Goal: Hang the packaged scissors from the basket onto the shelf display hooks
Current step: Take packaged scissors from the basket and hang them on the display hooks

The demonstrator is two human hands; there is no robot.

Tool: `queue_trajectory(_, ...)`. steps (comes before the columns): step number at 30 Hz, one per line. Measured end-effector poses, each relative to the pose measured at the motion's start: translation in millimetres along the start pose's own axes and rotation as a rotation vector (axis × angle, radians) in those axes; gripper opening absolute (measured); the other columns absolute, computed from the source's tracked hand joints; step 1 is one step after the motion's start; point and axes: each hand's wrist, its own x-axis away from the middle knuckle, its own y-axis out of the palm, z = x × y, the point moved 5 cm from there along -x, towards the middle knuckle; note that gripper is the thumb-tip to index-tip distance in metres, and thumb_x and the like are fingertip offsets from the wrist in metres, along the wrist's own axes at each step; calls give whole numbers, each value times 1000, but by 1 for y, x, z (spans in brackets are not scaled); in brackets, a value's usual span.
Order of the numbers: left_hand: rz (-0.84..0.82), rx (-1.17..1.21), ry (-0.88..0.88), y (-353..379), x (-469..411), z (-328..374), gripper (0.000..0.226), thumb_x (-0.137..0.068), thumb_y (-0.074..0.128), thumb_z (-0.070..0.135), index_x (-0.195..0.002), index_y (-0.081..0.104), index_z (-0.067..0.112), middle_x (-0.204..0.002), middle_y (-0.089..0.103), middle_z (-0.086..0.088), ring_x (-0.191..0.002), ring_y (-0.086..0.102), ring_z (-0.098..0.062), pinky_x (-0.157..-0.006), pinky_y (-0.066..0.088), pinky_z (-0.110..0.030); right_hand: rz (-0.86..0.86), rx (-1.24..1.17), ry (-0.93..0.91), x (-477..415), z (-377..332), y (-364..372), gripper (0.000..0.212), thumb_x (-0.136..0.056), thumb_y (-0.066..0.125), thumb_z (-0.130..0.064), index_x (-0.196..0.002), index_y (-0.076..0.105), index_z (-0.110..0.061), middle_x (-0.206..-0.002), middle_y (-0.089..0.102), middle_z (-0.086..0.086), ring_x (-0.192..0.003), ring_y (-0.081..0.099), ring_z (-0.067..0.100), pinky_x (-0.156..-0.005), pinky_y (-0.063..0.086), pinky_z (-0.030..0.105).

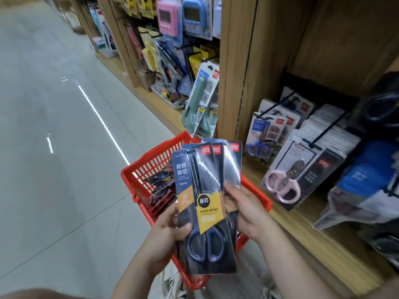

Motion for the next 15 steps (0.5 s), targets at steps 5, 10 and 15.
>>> queue_trajectory(5, 4, 103, 76, 11, 18, 24, 45, -88, 48, -15, -129, 57, 1, -121, 67, -27, -108, 65, -45, -89, 57, -49, 54, -19, -230, 31, -30, 13, 62, -69, 80, -46, -115, 62, -8, -107, 75, 15, -104, 70, 34, -102, 47, 59)
queue_trajectory(10, -52, 80, 140, 29, 44, 53, 50, -78, 53, -11, -124, 62, 7, -115, 70, -23, -96, 70, -38, -78, 61, -42, 182, 175, -474, 67, -59, 21, 100, -53, 87, -62, -138, 39, -43, -140, 58, -5, -126, 58, 21, -107, 45, 54)
queue_trajectory(15, -69, -43, 131, 53, 61, 66, 63, -86, 36, -21, -127, 63, 17, -116, 71, -20, -108, 66, -42, -93, 54, -51, 209, 390, -697, 104, -85, 32, 97, -88, 72, -21, -152, 5, -48, -154, 22, -24, -126, 36, -18, -106, 29, 12)
